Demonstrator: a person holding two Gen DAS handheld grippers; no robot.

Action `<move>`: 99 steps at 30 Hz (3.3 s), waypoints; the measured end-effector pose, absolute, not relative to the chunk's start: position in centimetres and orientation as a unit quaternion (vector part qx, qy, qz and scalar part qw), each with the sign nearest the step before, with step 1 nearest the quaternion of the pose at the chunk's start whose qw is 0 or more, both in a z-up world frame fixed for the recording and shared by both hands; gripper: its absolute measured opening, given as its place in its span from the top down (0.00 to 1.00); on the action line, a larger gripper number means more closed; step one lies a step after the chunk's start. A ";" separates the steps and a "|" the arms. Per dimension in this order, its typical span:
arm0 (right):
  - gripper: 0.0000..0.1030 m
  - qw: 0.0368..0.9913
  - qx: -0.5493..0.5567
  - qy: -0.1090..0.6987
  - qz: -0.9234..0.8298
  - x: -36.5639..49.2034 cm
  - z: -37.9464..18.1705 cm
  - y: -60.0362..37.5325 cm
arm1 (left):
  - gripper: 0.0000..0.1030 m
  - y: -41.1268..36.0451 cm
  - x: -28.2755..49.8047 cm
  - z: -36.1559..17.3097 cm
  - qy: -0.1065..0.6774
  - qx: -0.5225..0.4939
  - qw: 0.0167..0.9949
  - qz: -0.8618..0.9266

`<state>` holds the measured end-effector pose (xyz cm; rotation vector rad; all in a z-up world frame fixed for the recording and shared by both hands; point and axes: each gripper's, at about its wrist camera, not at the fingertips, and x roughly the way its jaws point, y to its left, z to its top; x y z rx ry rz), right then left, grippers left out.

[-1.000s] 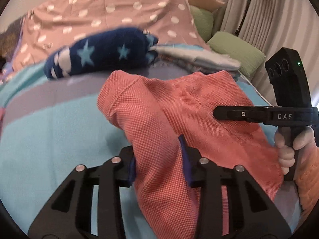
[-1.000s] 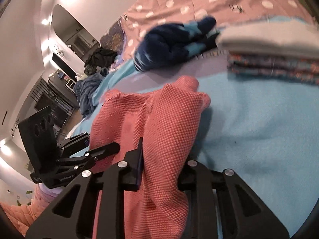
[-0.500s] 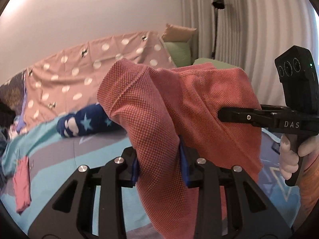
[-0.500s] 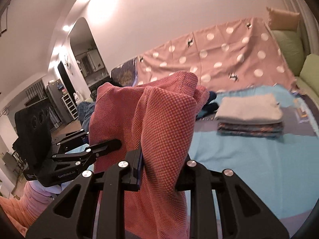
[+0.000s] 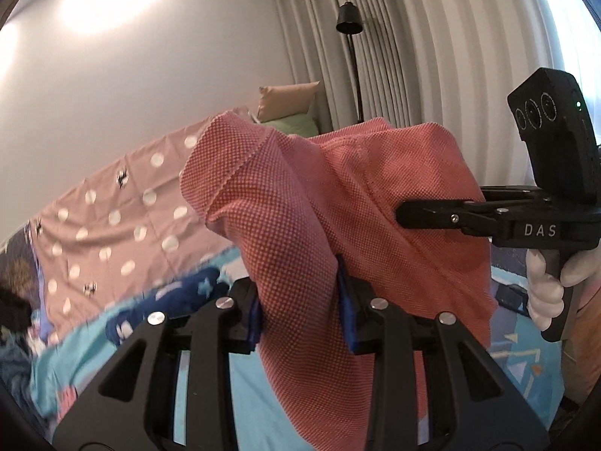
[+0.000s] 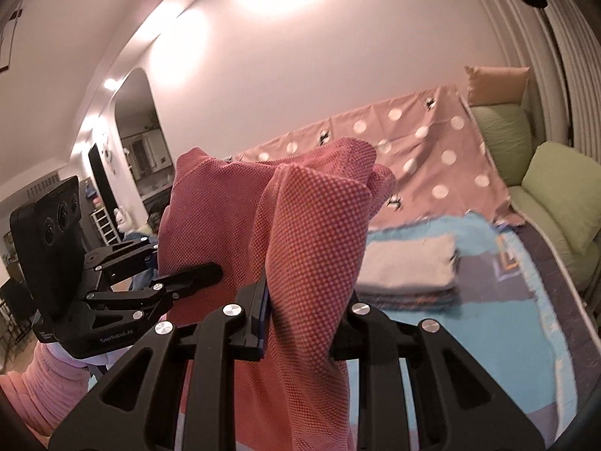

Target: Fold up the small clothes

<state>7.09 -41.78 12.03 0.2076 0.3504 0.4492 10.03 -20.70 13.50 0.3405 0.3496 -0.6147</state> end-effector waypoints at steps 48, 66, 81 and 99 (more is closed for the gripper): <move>0.60 0.928 0.146 0.339 0.045 36.1 -10.4 -45.6 | 0.55 -25.1 40.6 -8.2 0.317 0.231 0.904 -0.169; 0.01 0.989 0.087 0.093 -0.071 6.4 0.6 -40.3 | 0.02 -18.6 19.2 0.5 0.240 0.083 0.945 -0.206; 0.01 0.970 0.118 0.206 -0.050 -1.8 1.7 -37.3 | 0.02 -14.9 6.3 4.4 0.272 0.058 0.950 -0.141; 0.01 0.971 0.090 0.215 -0.048 -5.7 2.7 -34.5 | 0.02 -13.6 0.0 6.0 0.260 0.053 0.952 -0.150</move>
